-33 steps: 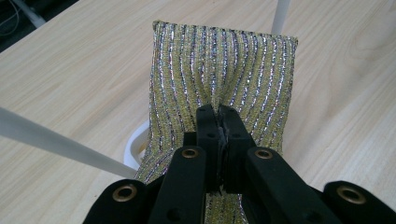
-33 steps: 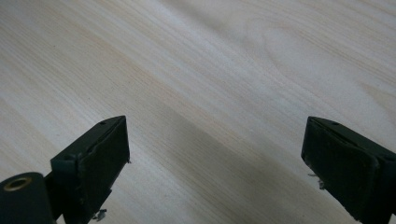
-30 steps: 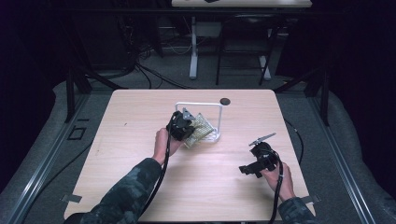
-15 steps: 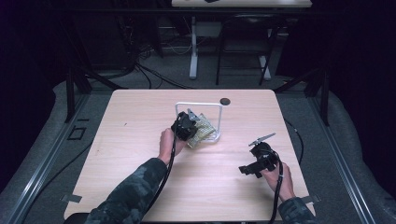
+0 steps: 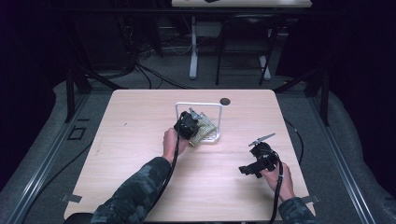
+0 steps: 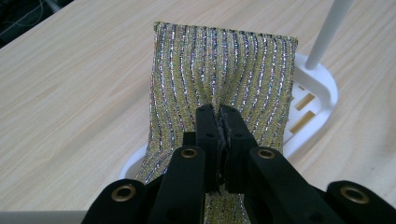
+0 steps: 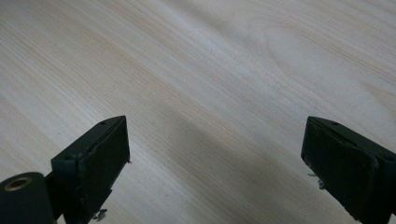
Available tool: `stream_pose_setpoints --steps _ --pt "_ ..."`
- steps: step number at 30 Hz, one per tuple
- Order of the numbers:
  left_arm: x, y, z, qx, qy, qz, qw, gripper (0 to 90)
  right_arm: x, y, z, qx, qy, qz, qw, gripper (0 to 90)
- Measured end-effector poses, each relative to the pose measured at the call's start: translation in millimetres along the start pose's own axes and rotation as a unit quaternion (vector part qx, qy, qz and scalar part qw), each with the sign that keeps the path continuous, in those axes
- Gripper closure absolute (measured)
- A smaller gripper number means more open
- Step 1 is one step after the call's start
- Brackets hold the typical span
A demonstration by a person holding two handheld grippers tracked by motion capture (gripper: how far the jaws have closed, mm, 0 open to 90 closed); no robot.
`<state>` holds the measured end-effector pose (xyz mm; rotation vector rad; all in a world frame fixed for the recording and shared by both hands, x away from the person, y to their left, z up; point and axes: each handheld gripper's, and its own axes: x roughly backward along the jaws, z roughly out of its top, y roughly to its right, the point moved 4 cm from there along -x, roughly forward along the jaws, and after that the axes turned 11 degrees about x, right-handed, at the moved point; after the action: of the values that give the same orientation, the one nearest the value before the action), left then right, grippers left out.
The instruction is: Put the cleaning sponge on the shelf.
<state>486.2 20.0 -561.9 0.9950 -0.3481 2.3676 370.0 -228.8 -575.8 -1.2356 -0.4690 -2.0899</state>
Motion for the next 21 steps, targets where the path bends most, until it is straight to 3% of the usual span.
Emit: stream_pose_setpoints --steps 4,8,9,18,21 --pt "-5.8 2.1 -1.7 -0.003 -0.005 0.009 0.9999 86.6 0.3 0.0 -0.1 -0.002 0.001 0.002 1.0000 7.3" --pt "-6.4 5.1 -1.1 -0.020 -0.011 0.018 0.9996 83.7 0.0 0.1 -0.2 0.000 0.000 0.000 1.0000 7.4" --pt "-5.9 6.5 -0.5 -0.027 -0.012 0.025 0.9993 81.3 -0.1 0.0 -0.2 0.000 0.001 0.001 1.0000 7.5" --pt "2.4 12.4 3.8 -0.033 -0.012 0.022 0.9991 55.1 0.2 -0.1 -0.3 0.001 -0.001 0.000 1.0000 7.6" --pt "7.9 14.3 6.2 -0.029 -0.015 0.005 0.9994 48.7 -0.1 -0.1 -0.3 -0.001 -0.001 0.000 1.0000 7.6"
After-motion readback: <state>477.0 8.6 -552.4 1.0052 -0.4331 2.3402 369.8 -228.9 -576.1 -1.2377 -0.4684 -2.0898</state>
